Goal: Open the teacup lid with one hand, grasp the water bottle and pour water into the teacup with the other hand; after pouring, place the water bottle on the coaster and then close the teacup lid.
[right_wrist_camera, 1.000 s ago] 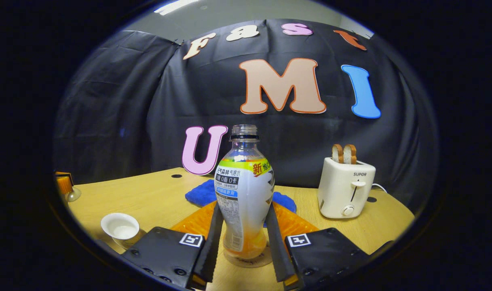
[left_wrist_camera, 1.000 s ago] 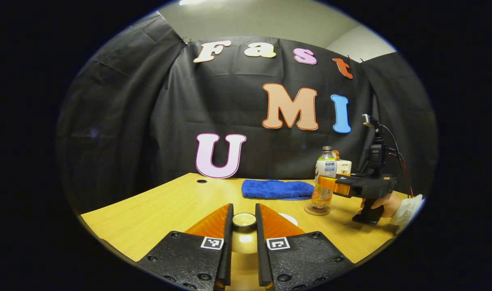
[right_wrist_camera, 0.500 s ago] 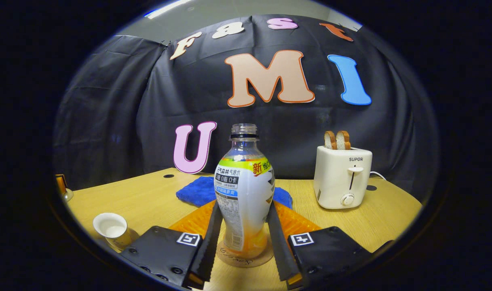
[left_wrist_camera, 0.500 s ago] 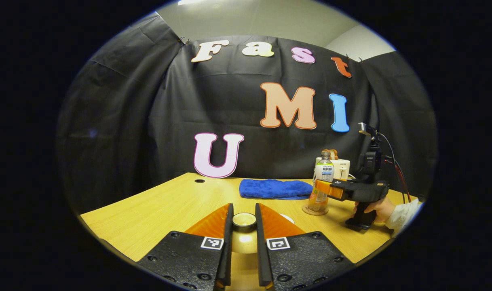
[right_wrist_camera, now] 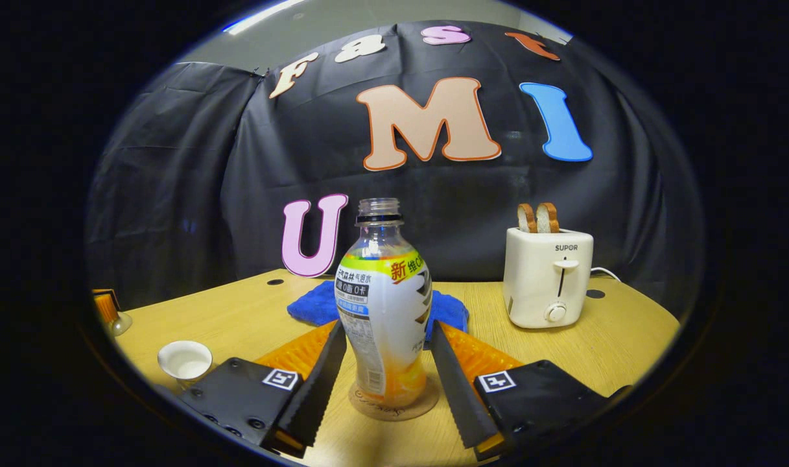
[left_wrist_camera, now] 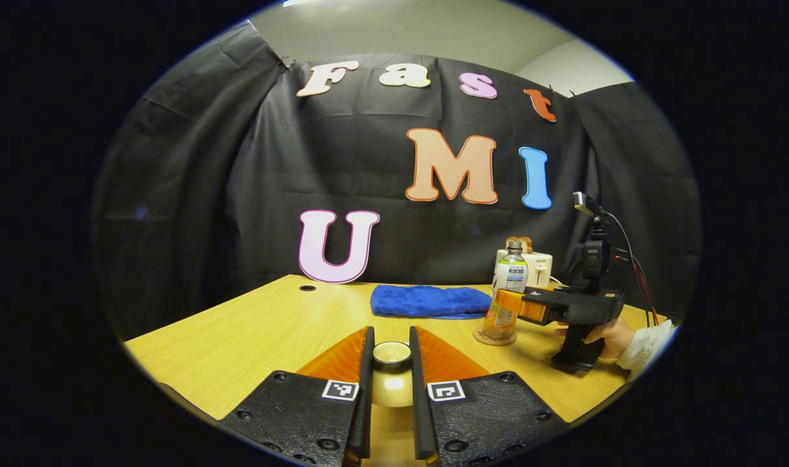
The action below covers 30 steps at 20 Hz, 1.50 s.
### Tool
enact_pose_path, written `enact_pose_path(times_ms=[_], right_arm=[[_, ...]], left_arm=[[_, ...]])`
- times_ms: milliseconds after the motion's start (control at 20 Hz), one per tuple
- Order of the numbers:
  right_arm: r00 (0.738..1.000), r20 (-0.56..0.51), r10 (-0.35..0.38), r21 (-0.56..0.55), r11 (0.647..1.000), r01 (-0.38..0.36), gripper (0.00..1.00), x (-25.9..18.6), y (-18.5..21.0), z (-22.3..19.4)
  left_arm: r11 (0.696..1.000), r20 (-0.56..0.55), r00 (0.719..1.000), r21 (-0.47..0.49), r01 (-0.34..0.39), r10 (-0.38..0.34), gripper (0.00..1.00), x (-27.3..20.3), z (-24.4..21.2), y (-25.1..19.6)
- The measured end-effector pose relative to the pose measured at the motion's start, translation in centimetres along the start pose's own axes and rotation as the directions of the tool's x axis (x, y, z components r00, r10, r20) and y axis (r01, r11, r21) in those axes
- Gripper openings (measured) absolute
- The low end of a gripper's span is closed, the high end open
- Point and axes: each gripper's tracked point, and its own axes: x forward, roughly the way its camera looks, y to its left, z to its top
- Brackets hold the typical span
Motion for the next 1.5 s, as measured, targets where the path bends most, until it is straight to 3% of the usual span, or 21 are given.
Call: enact_pose_path(times_ms=[100,400,650,700,1200,1250,1350,1400,1500], right_arm=[[1.000,0.003,-0.002,-0.006,1.000,0.002,0.90,-0.8,-0.4,0.2],[0.999,0.048,0.007,-0.047,0.999,-0.004,0.81,-3.3,-1.6,1.7],[1.000,0.003,0.026,-0.040,0.999,-0.026,0.84,-3.5,-1.3,0.0],[1.000,0.000,0.030,-0.044,0.999,-0.030,0.80,-3.7,-1.3,-0.2],[0.997,0.050,0.054,-0.043,0.998,-0.052,0.80,-8.4,-1.5,0.9],[0.997,0.054,0.056,-0.042,0.998,-0.054,0.84,-8.8,-1.6,1.1],[0.996,0.062,0.058,-0.034,0.998,-0.056,0.84,-9.4,-1.7,1.4],[0.996,0.067,0.060,-0.032,0.998,-0.058,0.80,-9.7,-1.8,1.4],[0.996,0.067,0.055,-0.032,0.998,-0.053,0.84,-10.0,-2.3,1.3]], left_arm=[[1.000,-0.003,1.000,0.003,0.010,-0.010,0.24,0.6,0.0,-0.3],[0.999,-0.030,0.999,0.005,0.036,-0.036,0.24,2.6,-0.9,-1.5],[0.999,-0.046,0.998,-0.002,0.046,-0.046,0.24,3.1,-1.5,-2.2],[0.999,-0.046,0.998,0.003,0.047,-0.046,0.24,3.3,-1.4,-2.2],[0.997,-0.105,0.992,0.019,0.077,-0.075,0.24,6.8,-4.0,-2.8],[0.997,-0.121,0.990,0.020,0.078,-0.075,0.24,7.1,-4.6,-2.8],[0.997,-0.141,0.987,0.025,0.075,-0.071,0.24,7.7,-5.4,-3.0],[0.997,-0.148,0.986,0.025,0.078,-0.073,0.24,7.8,-5.7,-3.0],[0.996,-0.131,0.988,0.022,0.082,-0.078,0.24,8.1,-5.4,-3.1]])
